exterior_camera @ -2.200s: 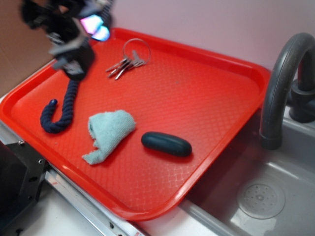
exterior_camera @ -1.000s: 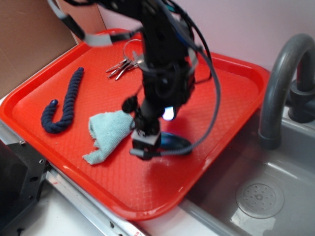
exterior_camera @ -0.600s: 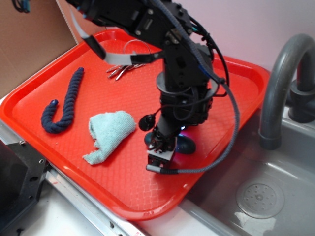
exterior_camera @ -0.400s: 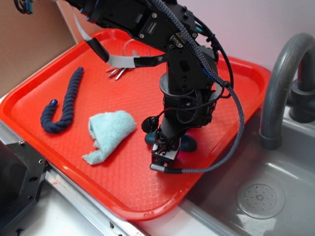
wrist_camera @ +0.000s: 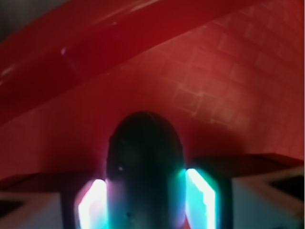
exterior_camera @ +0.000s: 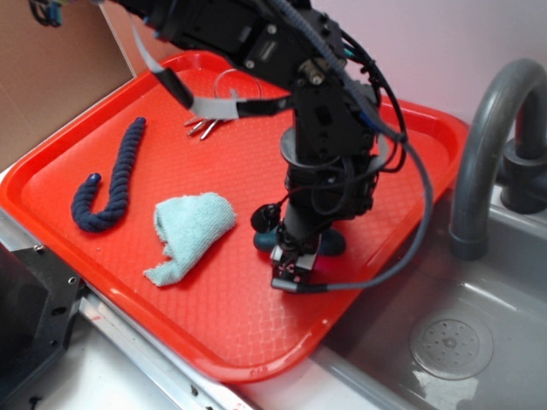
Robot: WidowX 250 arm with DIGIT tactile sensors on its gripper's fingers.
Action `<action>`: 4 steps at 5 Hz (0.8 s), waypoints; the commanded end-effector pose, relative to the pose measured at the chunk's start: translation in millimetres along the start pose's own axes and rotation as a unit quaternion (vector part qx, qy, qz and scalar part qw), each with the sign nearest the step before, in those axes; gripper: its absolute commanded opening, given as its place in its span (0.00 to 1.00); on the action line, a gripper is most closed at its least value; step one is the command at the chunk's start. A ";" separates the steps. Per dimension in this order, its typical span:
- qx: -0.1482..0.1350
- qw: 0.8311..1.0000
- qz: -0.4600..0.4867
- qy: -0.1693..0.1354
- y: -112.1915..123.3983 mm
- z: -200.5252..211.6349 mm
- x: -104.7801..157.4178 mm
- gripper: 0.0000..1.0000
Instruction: Grab the plastic pickle.
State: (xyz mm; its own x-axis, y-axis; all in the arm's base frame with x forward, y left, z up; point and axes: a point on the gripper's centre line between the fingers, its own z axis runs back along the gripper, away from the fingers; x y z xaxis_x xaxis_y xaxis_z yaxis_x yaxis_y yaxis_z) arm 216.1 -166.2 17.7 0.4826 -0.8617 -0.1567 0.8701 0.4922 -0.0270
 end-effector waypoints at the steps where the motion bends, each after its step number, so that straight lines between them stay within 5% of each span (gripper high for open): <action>1: -0.060 0.967 0.238 -0.067 24.4 78.4 -45.4 0.00; 3: 0.006 0.909 0.401 -0.115 12.1 140.1 -103.7 0.00; 4: 0.016 0.864 0.489 -0.117 -0.9 160.1 -136.1 0.00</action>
State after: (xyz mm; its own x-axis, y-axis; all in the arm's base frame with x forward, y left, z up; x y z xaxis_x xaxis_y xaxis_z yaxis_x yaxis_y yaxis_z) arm 180.2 -53.4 196.0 0.9946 -0.0504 0.0911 0.0485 0.9986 0.0232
